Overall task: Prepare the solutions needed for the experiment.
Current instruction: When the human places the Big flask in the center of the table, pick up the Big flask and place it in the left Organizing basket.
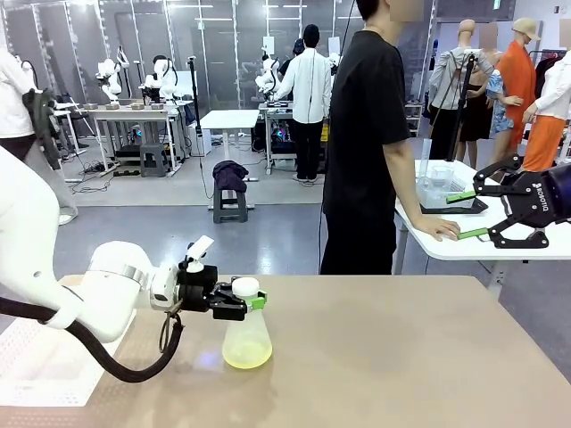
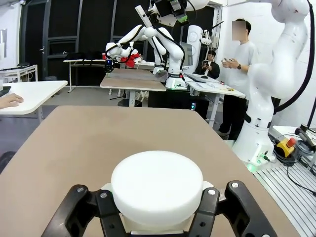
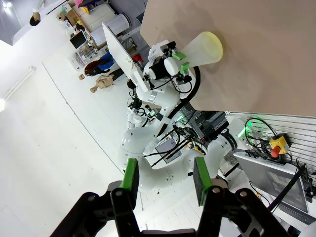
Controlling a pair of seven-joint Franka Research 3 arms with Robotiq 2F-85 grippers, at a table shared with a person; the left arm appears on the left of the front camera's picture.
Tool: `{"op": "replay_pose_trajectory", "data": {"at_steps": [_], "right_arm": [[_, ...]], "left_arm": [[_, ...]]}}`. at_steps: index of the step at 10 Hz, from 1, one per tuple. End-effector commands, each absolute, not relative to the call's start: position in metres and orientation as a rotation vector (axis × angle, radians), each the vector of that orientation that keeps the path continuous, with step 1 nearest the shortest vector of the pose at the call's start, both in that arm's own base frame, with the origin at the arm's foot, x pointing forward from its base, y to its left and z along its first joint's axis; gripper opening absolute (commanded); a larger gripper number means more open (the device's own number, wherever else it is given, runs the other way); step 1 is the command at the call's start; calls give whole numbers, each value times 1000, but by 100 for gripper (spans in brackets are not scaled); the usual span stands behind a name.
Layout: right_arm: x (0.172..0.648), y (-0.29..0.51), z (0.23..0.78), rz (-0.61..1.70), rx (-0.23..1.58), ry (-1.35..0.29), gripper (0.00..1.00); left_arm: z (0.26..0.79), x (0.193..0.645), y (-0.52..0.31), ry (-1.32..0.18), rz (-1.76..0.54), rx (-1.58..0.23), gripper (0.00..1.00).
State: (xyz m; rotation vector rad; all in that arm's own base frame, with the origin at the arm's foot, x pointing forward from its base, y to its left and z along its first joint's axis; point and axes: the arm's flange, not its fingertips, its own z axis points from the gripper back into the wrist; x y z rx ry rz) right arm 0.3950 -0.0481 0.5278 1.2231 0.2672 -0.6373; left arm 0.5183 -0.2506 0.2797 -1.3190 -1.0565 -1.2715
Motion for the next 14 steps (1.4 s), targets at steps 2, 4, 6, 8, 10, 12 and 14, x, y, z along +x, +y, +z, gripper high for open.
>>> {"op": "replay_pose_trajectory", "data": {"at_steps": [2,4,6,8,10,12,14], "right_arm": [[395,-47,529,-629,1235,266,57],[395,-47,529,-629,1235,266,57],[395,-47,529,-629,1235,266,57],[395,-47,529,-629,1235,266,57],[395,-47,529,-629,1235,266,57],[395,-47,529,-629,1235,266,57],[395,-47,529,-629,1235,266,57]], "left_arm": [[339,509,-222,-1064,-1309,-1245,0],[372,510,-190,-1110,-1337,-1168,0],[396,506,-141,-1156,-1298,-1099,0],[408,496,-75,-1220,-1236,-1007,0],[408,482,-19,-1315,-1157,-912,0],[397,463,27,-1387,-1075,-850,0],[382,445,54,-1428,-990,-825,0]]}}
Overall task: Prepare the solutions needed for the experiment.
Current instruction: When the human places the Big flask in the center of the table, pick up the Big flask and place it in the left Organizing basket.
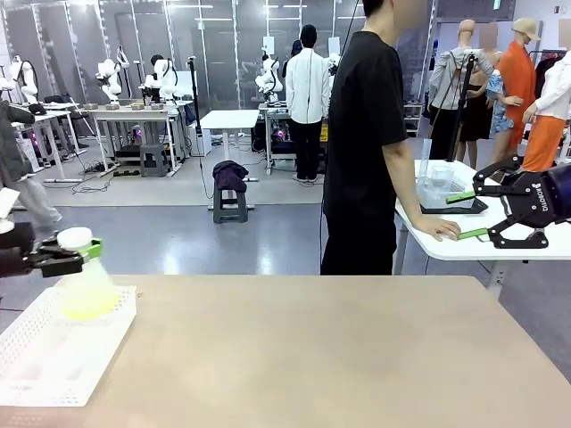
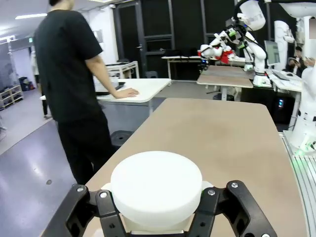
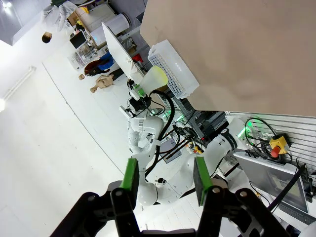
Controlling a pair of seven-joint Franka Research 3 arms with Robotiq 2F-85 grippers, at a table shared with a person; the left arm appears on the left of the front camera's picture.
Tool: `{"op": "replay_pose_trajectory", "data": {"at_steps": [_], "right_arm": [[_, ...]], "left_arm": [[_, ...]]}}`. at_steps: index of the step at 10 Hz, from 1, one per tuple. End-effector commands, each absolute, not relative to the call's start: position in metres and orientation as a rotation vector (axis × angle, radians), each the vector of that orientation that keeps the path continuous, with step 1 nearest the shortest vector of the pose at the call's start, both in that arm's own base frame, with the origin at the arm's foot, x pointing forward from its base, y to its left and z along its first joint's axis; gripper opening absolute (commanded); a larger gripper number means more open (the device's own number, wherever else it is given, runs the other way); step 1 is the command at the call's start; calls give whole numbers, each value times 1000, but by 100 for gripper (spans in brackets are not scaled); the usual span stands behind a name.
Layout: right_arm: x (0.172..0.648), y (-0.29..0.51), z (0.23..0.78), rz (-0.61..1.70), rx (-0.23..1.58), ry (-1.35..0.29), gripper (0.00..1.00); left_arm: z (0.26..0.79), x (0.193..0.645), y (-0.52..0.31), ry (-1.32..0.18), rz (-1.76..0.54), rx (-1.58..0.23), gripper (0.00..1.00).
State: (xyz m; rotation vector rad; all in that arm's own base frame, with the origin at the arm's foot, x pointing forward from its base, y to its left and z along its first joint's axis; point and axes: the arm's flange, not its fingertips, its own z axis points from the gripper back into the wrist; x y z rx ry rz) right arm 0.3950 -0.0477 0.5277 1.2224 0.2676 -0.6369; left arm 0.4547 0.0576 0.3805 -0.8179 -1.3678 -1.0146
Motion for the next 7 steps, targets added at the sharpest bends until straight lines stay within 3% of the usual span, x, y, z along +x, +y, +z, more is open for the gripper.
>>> {"op": "replay_pose_trajectory", "data": {"at_steps": [1,7], "right_arm": [[395,-47,529,-629,1235,266,57],[395,-47,529,-629,1235,266,57]], "left_arm": [[371,439,62,-1427,-957,-824,0],[316,435,65,-1402,-826,-821,0]]}}
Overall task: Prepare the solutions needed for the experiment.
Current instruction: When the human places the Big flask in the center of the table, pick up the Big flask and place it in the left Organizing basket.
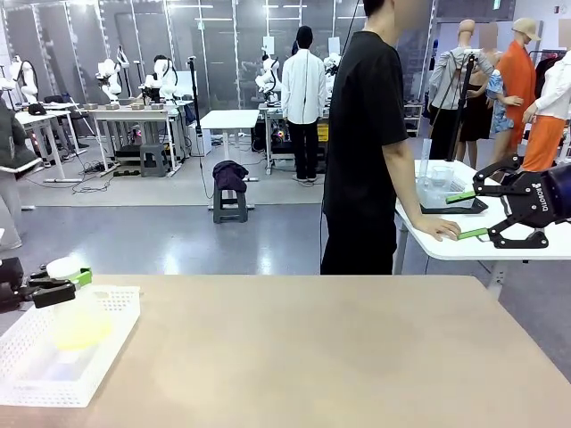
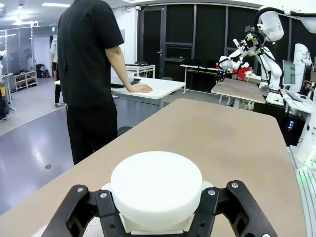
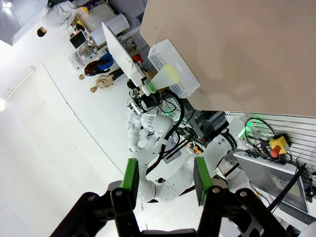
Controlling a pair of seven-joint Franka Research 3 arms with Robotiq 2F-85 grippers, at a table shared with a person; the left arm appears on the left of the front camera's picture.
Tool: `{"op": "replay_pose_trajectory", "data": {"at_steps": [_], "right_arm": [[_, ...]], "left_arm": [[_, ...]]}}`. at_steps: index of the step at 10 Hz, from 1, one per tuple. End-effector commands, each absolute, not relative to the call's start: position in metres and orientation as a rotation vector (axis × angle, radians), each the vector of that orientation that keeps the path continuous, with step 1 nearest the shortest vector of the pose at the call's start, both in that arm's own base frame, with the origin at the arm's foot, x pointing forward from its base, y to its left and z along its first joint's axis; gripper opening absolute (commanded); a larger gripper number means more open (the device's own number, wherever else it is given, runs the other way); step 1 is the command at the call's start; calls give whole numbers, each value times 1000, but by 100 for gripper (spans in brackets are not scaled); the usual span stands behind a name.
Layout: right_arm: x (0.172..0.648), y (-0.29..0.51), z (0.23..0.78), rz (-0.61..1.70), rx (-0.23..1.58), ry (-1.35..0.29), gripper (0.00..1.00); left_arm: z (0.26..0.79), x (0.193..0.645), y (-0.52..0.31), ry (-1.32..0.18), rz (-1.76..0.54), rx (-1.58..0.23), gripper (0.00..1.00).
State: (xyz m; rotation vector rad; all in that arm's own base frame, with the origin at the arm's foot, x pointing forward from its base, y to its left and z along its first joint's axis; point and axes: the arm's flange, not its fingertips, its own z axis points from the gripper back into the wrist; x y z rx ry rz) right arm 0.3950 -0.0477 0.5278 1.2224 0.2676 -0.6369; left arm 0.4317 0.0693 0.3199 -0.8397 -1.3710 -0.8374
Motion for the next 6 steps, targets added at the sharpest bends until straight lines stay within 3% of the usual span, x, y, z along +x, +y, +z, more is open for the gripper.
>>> {"op": "replay_pose_trajectory", "data": {"at_steps": [1,6], "right_arm": [[395,-47,529,-629,1235,266,57],[395,-47,529,-629,1235,266,57]], "left_arm": [[310,436,65,-1395,-816,-822,0],[297,438,74,-1350,-780,-698,0]]}}
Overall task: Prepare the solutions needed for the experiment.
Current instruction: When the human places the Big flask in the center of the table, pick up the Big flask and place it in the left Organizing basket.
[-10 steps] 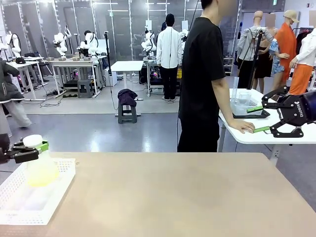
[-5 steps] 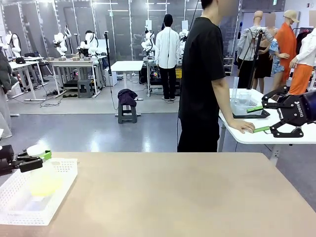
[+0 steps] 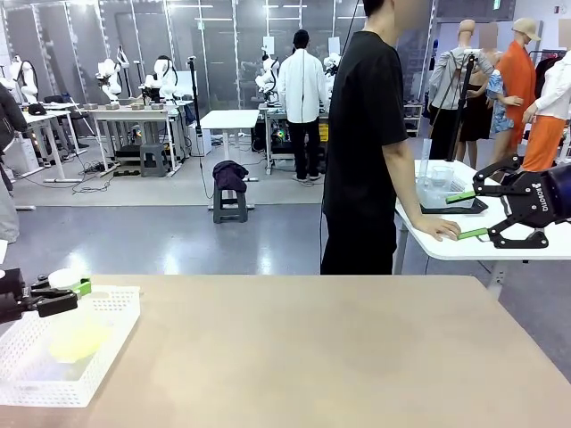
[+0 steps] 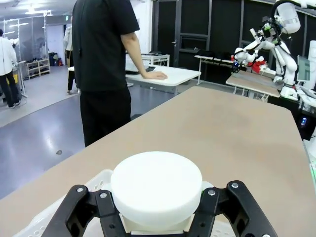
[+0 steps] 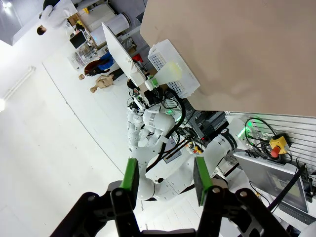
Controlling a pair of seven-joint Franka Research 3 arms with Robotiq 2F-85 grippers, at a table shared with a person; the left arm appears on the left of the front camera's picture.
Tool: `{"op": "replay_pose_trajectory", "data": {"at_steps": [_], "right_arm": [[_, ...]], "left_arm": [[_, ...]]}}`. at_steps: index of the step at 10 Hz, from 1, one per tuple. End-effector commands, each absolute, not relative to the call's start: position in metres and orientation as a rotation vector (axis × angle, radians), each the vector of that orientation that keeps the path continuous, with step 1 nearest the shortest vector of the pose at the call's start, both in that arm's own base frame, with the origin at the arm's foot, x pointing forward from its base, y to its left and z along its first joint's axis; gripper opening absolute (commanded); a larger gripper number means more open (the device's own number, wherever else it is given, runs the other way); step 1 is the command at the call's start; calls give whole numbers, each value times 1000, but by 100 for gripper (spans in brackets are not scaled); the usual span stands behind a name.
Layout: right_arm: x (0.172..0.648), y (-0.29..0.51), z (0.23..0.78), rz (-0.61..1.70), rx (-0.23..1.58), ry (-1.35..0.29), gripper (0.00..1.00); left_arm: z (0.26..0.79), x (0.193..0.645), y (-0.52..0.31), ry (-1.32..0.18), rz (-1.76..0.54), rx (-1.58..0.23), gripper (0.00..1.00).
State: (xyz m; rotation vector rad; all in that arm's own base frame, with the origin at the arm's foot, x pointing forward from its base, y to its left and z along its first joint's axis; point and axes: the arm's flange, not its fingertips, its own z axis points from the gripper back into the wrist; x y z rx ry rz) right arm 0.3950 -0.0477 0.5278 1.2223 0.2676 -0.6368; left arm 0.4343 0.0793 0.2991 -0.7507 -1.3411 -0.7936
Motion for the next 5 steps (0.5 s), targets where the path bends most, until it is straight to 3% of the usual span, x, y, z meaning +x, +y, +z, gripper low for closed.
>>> {"op": "replay_pose_trajectory", "data": {"at_steps": [1,5], "right_arm": [[395,-47,529,-629,1235,266,57],[395,-47,529,-629,1235,266,57]], "left_arm": [[295,438,74,-1355,-777,-705,0],[286,436,72,-1364,-785,-705,0]]}}
